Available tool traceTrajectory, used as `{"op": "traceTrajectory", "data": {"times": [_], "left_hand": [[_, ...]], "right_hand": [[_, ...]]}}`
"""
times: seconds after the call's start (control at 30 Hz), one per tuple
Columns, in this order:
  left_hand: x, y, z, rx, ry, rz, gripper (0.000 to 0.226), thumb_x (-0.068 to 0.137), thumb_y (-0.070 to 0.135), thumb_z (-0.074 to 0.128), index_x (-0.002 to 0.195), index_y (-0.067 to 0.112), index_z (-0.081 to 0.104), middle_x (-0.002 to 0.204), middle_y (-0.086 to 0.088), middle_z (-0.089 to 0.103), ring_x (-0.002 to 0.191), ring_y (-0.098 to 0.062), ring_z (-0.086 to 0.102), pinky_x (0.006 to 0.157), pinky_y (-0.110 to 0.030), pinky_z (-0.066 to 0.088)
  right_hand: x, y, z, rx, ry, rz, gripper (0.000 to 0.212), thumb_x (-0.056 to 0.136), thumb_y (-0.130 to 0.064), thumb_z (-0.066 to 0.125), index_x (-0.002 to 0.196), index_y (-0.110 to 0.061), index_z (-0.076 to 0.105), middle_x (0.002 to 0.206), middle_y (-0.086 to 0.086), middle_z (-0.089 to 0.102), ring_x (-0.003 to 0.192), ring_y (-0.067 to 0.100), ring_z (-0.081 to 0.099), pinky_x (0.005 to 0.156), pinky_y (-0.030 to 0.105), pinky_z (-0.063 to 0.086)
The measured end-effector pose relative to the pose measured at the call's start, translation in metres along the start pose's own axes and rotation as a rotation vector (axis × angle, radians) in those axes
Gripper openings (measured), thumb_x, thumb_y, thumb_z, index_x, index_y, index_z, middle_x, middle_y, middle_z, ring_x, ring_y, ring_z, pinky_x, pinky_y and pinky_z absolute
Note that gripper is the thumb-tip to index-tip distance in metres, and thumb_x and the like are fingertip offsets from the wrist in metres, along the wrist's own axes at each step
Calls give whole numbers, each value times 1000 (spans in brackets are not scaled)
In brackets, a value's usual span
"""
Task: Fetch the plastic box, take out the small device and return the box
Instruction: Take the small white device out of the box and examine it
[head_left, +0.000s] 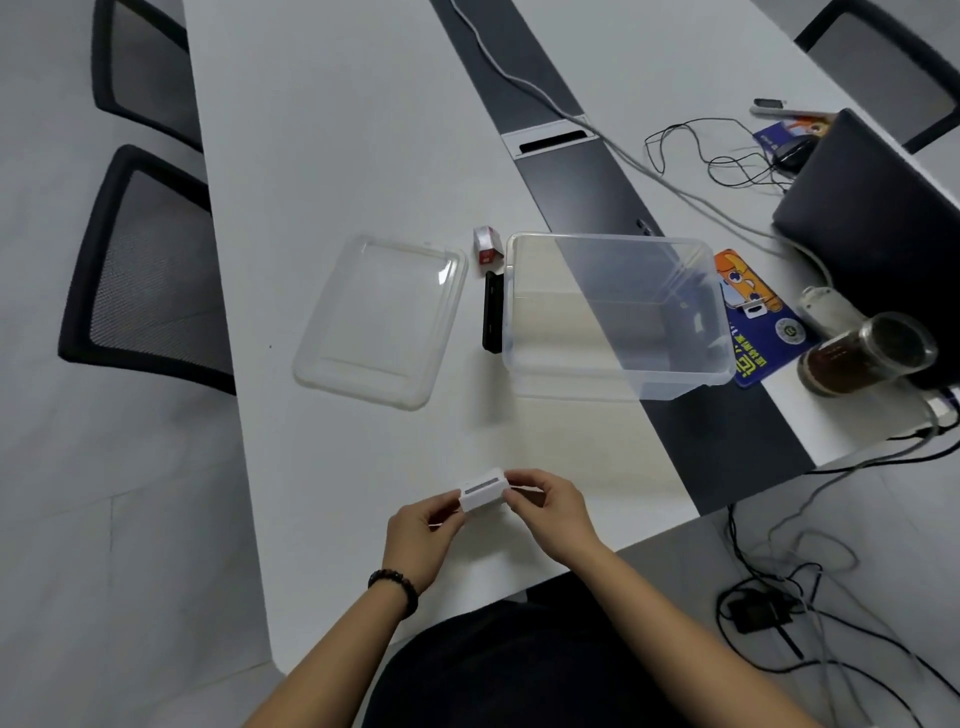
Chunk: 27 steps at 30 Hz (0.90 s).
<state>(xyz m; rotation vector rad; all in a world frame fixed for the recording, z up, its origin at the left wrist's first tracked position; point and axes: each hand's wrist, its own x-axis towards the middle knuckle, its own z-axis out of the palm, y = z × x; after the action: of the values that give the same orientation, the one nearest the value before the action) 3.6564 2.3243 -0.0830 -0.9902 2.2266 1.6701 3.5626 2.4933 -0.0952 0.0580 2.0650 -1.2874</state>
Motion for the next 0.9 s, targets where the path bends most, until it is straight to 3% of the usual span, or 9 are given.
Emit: {"op": "traceTrajectory", "data": {"times": [0.07,0.17,0.3,0.43,0.57,0.73,0.9], "left_hand": [[1,-3,2,-13,-31,-15,29,86,24,69,115,27,73,101,20,72,94,5,67,85,-16,52],[4,-6,3,-84,-25,-47,26,86,32,69,112,31,74,105,19,74,96,6,67,88,-25,54],[8,-3,6,-89,14,-57,20,85,30,72,105,34,72,103,18,73,94,8,66,84,-18,52],[16,-5,9,-81,25,-72,27,87,21,69,113,24,71,107,13,72,102,-3,66,92,-26,52],[20,-7,6,-28,18,-106,32,85,22,71,116,15,70,111,4,72,103,-9,66,95,-32,52],[22,-3,4,0,12,-114,32,85,23,72,116,15,69,108,3,71,101,-9,65,91,-26,51],[18,-1,5,15,14,-100,27,86,24,70,112,19,70,102,11,69,94,4,63,77,-10,47]], "right_hand": [[2,6,1,-13,15,22,23,89,-25,71,112,-20,73,106,-12,75,95,1,71,91,29,56],[5,12,0,-29,16,31,20,89,-28,71,107,-22,75,102,-14,75,94,2,70,90,30,56],[9,10,-1,-36,3,28,13,89,-27,71,101,-29,75,98,-15,75,86,1,69,86,28,57],[12,9,0,-50,-68,0,24,95,-28,63,117,-33,72,110,-15,74,91,1,67,83,22,54],[15,10,0,-53,-113,-13,30,98,-28,58,125,-35,69,119,-16,71,105,4,67,90,25,54],[16,7,-4,-106,-130,-30,30,98,-29,58,125,-38,68,122,-19,70,113,-1,63,97,21,50],[15,5,-7,-149,-145,-17,30,97,-29,59,123,-42,67,120,-22,69,113,0,64,100,22,48]]}}
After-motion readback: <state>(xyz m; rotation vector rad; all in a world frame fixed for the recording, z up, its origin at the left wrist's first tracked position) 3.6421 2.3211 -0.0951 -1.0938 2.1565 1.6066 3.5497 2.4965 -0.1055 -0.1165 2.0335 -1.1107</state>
